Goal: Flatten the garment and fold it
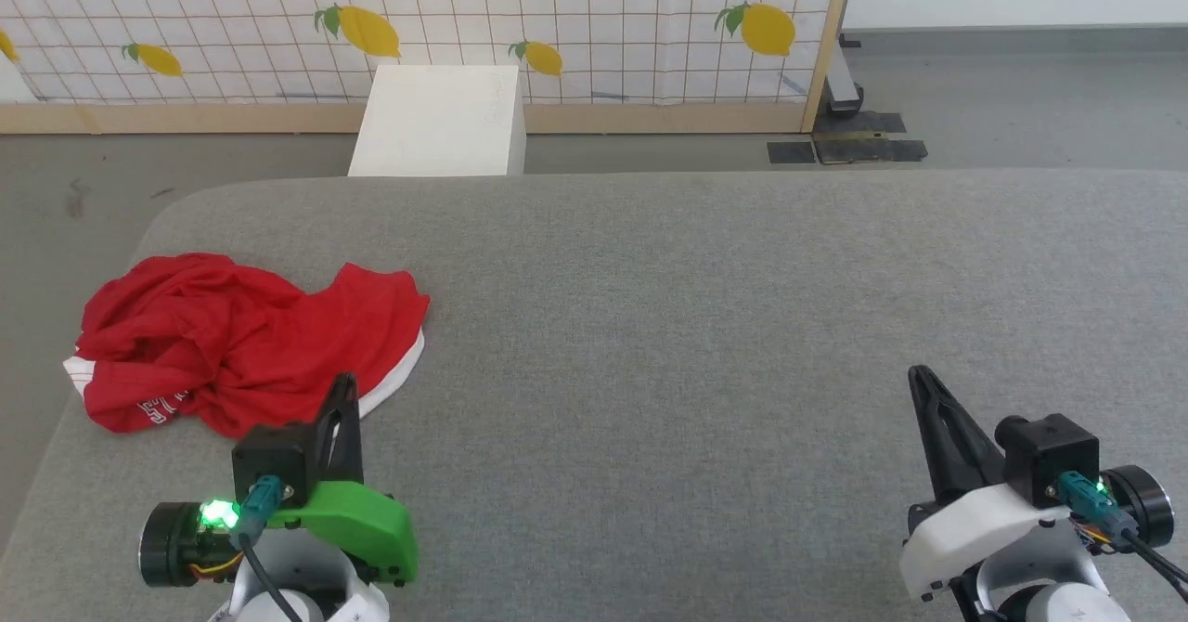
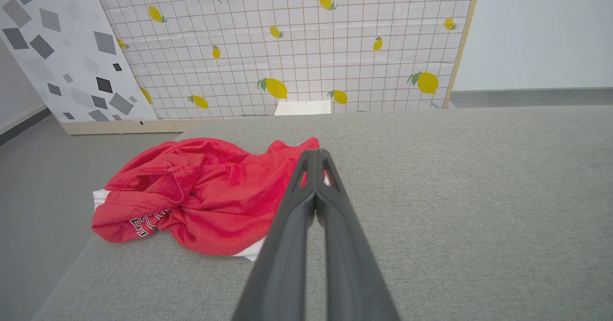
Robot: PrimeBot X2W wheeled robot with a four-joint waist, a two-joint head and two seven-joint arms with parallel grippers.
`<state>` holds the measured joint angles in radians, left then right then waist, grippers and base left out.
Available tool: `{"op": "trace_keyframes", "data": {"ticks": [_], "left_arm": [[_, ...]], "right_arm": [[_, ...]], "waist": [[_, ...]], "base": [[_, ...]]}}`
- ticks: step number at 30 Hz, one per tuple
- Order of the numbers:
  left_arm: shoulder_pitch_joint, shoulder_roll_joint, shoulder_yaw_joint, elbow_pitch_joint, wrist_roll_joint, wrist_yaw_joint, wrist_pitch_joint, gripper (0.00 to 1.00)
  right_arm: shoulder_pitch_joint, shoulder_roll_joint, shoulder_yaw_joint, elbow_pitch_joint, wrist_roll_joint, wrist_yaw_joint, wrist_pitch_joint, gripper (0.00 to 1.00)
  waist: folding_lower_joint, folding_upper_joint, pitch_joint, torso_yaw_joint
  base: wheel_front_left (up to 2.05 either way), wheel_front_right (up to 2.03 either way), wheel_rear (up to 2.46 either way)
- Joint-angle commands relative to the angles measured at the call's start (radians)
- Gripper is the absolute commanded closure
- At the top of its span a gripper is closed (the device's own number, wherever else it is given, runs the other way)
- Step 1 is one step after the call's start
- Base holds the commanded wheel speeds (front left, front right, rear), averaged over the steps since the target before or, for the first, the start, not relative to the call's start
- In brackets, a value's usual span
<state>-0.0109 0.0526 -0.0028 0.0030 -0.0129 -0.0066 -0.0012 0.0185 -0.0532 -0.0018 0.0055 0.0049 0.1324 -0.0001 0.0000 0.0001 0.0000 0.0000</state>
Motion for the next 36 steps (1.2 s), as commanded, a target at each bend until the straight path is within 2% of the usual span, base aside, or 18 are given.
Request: {"op": "trace_keyframes", "data": {"ticks": [1,35,36], "left_arm": [[0.011,-0.002,0.003,-0.003,0.013,0.007,0.001,1.00],[0.011,-0.002,0.003,-0.003,0.013,0.007,0.001,1.00],[0.000,0.000,0.000,0.000,-0.001,0.000,0.000,0.00]], "right_arm": [[-0.018,0.003,0.002,-0.005,-0.005,-0.002,0.000,1.00],[-0.018,0.003,0.002,-0.005,-0.005,-0.002,0.000,1.00],[0.000,0.000,0.000,0.000,0.000,0.000,0.000,0.00]], "waist": [[0.0000,-0.0001,0.000,0.000],[0.0000,-0.0001,0.000,0.000],[0.0000,-0.0001,0.000,0.000]], "base": [[0.00,0.00,0.00],[0.00,0.00,0.00],[0.00,0.00,0.00]]}}
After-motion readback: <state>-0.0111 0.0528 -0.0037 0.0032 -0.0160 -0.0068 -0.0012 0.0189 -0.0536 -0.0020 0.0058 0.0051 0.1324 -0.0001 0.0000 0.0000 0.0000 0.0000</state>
